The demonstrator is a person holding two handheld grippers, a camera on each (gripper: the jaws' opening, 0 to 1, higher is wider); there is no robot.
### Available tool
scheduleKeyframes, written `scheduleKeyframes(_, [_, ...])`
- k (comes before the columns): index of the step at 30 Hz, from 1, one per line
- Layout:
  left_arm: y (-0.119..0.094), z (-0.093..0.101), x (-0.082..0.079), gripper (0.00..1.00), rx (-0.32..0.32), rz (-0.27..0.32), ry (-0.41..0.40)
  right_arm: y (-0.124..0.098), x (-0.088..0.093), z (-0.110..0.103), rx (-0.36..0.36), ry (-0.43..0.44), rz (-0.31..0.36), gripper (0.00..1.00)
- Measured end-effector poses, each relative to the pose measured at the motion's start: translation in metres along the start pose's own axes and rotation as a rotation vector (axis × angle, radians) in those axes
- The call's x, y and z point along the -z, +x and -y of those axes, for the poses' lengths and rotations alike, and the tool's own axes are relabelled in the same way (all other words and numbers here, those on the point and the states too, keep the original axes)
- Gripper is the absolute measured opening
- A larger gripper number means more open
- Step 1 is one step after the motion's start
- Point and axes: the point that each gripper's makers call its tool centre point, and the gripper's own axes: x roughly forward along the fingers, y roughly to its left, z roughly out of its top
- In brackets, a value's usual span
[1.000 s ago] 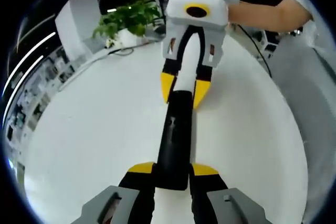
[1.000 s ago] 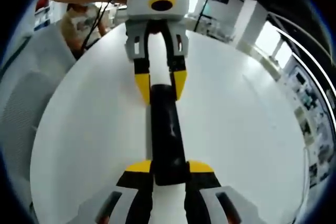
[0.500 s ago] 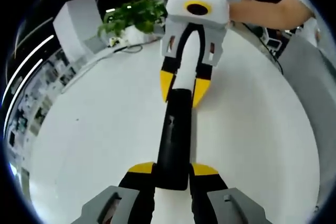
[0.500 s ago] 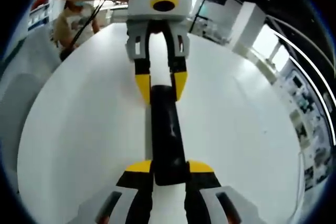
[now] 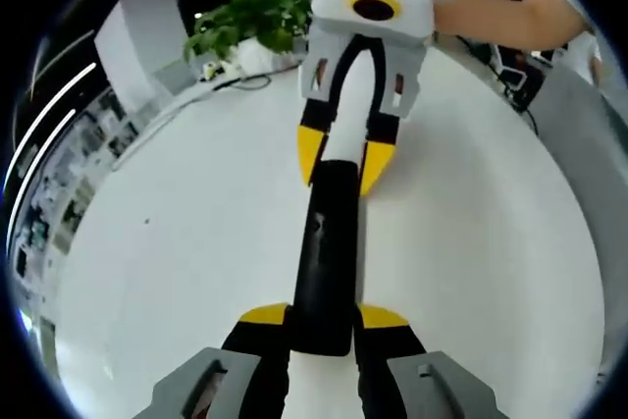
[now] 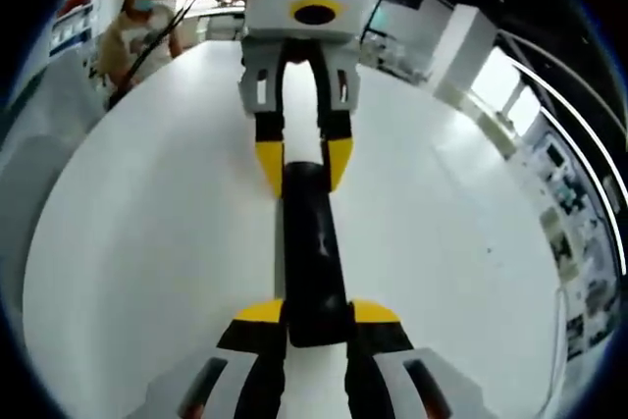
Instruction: Press the specified remote control buttons in sequence, fully releasing each button before pressing the next.
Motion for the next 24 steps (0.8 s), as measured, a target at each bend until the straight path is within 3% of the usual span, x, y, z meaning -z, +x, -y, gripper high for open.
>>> scheduleKeyframes(24, [0.0004,-0.0089,0.0020,0.24,0.029,0.011,-0.025,0.0049,0.0030,0.0073,-0.030,0.058,0.041,0.20])
